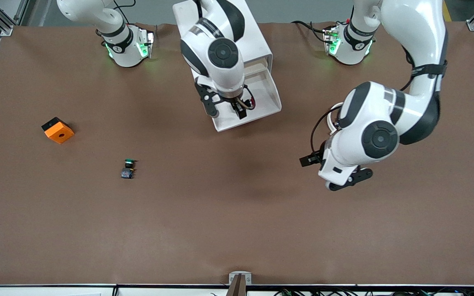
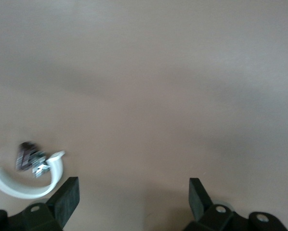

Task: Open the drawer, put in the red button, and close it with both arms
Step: 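Push the drawer shut with the left gripper while the right gripper withdraws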

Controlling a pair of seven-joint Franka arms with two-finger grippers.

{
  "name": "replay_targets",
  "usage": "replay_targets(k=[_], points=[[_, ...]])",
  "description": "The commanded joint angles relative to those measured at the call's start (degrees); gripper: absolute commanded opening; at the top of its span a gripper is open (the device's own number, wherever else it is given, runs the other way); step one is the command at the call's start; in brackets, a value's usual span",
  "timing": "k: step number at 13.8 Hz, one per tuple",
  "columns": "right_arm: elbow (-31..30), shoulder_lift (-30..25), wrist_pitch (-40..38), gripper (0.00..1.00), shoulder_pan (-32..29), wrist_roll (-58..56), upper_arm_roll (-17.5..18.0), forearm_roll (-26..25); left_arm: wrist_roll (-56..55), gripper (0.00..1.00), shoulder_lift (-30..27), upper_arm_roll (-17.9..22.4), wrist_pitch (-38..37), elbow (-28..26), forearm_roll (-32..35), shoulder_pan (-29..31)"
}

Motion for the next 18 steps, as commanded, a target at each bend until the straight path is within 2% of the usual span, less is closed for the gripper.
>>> replay_targets(k=[1, 3, 6, 10, 12, 15, 18], points=[[3.5, -5.2, -11.5, 1.0, -4.8, -8.0, 0.5, -0.9, -2.7, 1.0, -5.3, -3.1, 10.7, -12.8, 0.7, -0.1], [3.6, -9.2, -16.4, 1.0, -10.0, -18.5, 0.6, -0.9, -5.3, 1.0, -4.8, -5.2, 15.1, -15.6, 0.7, -1.5], [2.8, -15.3, -22.8, 1.0, -18.6, -39.6, 0.6, -0.9, -12.8, 1.0, -2.4, -6.1, 17.5, -16.3, 0.4, -8.4], [-5.4, -24.3, -23.5, 1.0, -31.4, -69.1, 0.5, -2.4, -17.3, 1.0, -1.8, -7.1, 17.5, -17.3, 0.3, -14.0], [-6.6, -25.4, -22.9, 1.0, -37.2, -81.4, 0.5, -5.5, -20.9, 1.0, -1.8, -8.6, 17.4, -18.5, 0.2, -15.3], [-6.5, -25.2, -19.4, 1.0, -45.4, -100.7, 0.5, -6.8, -22.0, 1.0, -1.6, -11.1, 17.3, -19.6, -2.0, -15.6], [-5.7, -24.9, -18.7, 1.0, -47.3, -102.8, 0.5, -7.3, -25.5, 1.0, -1.8, -13.4, 16.9, -20.0, -4.0, -16.3]])
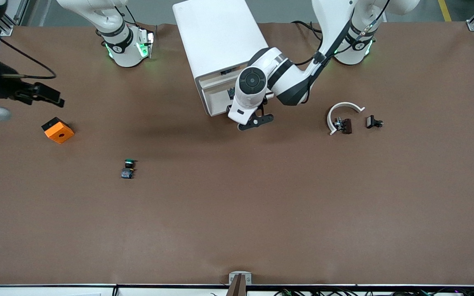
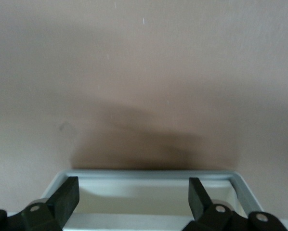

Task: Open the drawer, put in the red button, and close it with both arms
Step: 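Push the drawer shut with the left gripper while the right gripper withdraws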

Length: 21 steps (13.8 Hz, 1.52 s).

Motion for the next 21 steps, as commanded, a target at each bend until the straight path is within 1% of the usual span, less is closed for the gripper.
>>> replay_targets(k=[1, 3, 6, 8, 12, 14, 16, 17, 19, 21], points=[[0.4, -0.8, 0.6, 1.0, -0.7, -1.1, 1.4, -1.4, -3.4, 1.0, -0.6, -2.3, 0.1, -0.7, -1.8, -0.2], [2.1, -0.6, 0.5, 1.0, -0.8, -1.2, 1.4, -1.5, -4.0, 1.0, -0.5, -3.6, 0.1, -1.0, -4.3, -0.4], [4.4, -0.1, -0.1, 1.0, -0.9, -1.4, 1.4, -2.7, -5.3, 1.0, -0.6, -5.8, 0.1, -1.3, -4.6, -0.7], [4.7, 0.0, -1.6, 1.0, -0.9, -1.6, 1.4, -3.6, -5.9, 1.0, -0.6, -6.0, 0.2, -1.4, -4.6, -1.8], [5.0, 0.0, -1.5, 1.0, -0.8, -1.3, 1.4, -3.6, -6.0, 1.0, 0.0, -5.9, 0.6, -1.4, -3.9, -4.5], [5.2, 0.1, -1.6, 1.0, -0.9, -1.3, 1.4, -3.5, -5.6, 1.0, -0.1, -5.8, 0.6, -1.3, -3.3, -4.4], [5.3, 0.1, -1.6, 1.0, -0.8, -1.3, 1.5, -3.5, -4.8, 1.0, -0.2, -5.3, 0.6, -0.9, -2.4, -3.1], [5.5, 0.1, -1.4, 1.0, -0.8, -1.3, 1.5, -3.5, -4.7, 1.0, -0.2, -5.0, 0.6, -0.5, -0.8, -1.9], [5.7, 0.1, -1.4, 1.0, -0.9, -1.5, 1.4, -3.6, -4.7, 1.0, -0.1, -5.1, 0.6, 1.0, 2.1, 2.2], [5.7, 0.1, -1.4, 1.0, -0.9, -1.5, 1.4, -3.6, -4.0, 1.0, -0.1, -5.0, 0.5, 2.8, 3.0, 6.2]])
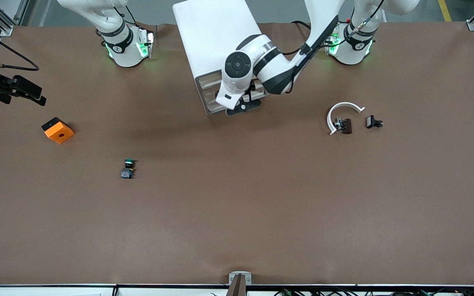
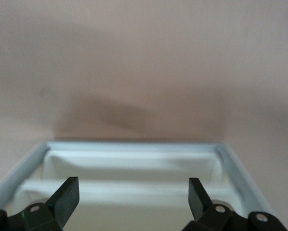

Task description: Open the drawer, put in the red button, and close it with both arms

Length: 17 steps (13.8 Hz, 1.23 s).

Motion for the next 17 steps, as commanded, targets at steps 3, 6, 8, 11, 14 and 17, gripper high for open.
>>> replay_targets(k=[3, 6, 8, 11, 14, 17], points=[[1.1, 0.2, -0.7, 1.0, -0.6, -0.7, 0.5, -1.0, 4.3, 1.0, -0.8, -0.4, -0.9, 3.8, 2.6, 10.9], [1.2, 0.2, -0.7, 1.0, -0.5, -0.7, 0.6, -0.9, 6.5, 1.0, -3.7, -0.4, -1.0, 4.4, 5.2, 18.7], [1.3, 0.2, -0.7, 1.0, -0.5, -0.7, 0.6, -0.9, 7.8, 1.0, -6.6, -0.4, -2.5, 4.7, 5.2, 23.7], [1.3, 0.3, -0.7, 1.0, -0.5, -0.7, 0.6, -1.0, 20.7, 1.0, -11.0, -0.5, -5.9, 5.2, 5.2, 33.2], [1.4, 0.3, -0.7, 1.0, -0.6, -0.6, 0.6, -1.0, 31.8, 1.0, -13.1, -0.4, -15.5, 9.6, 5.3, 40.7], [1.4, 0.3, -0.7, 1.0, -0.6, -0.6, 0.5, -1.0, 40.1, 1.0, -15.8, -0.4, -22.3, 13.6, 8.8, 45.4]])
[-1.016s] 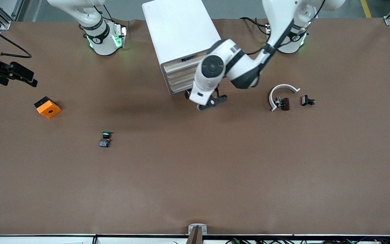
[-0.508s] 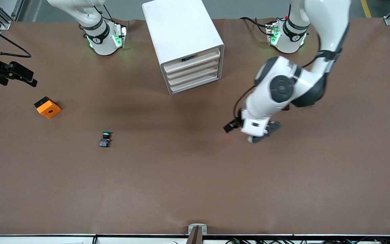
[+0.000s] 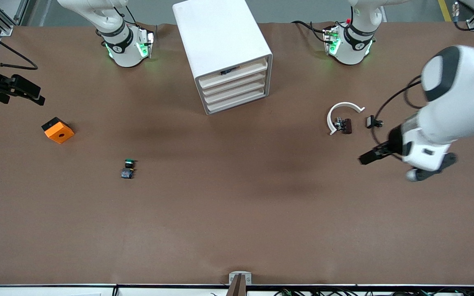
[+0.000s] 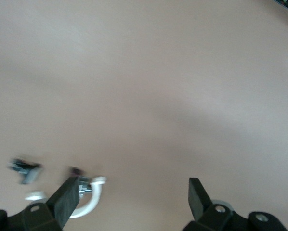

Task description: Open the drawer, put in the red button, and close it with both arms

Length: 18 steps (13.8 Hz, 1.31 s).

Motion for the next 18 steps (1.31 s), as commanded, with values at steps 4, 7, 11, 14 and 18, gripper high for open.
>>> replay_targets(k=[4, 7, 11, 14, 18], points=[[1.2, 0.3, -0.6, 1.0, -0.6, -0.2, 0.5, -1.0, 10.7, 1.0, -7.3, -0.7, -9.3, 2.1, 3.0, 4.3], [1.2, 0.3, -0.6, 1.0, -0.5, -0.2, 0.5, -1.0, 19.2, 1.0, -12.7, 2.9, -12.3, 0.7, 2.9, 2.6], [1.5, 0.3, -0.6, 1.0, -0.6, -0.3, 0.5, -1.0, 21.3, 1.0, -17.4, 12.1, -16.4, -2.0, 2.3, -6.2], [1.5, 0.4, -0.6, 1.0, -0.6, -0.2, 0.5, -1.0, 23.7, 1.0, -17.6, 11.6, -18.0, -2.2, 2.3, -6.7], [1.9, 0.4, -0.6, 1.0, -0.6, -0.1, 0.5, -1.0, 27.7, 1.0, -18.4, 11.6, -18.0, -2.9, 2.3, -5.9]])
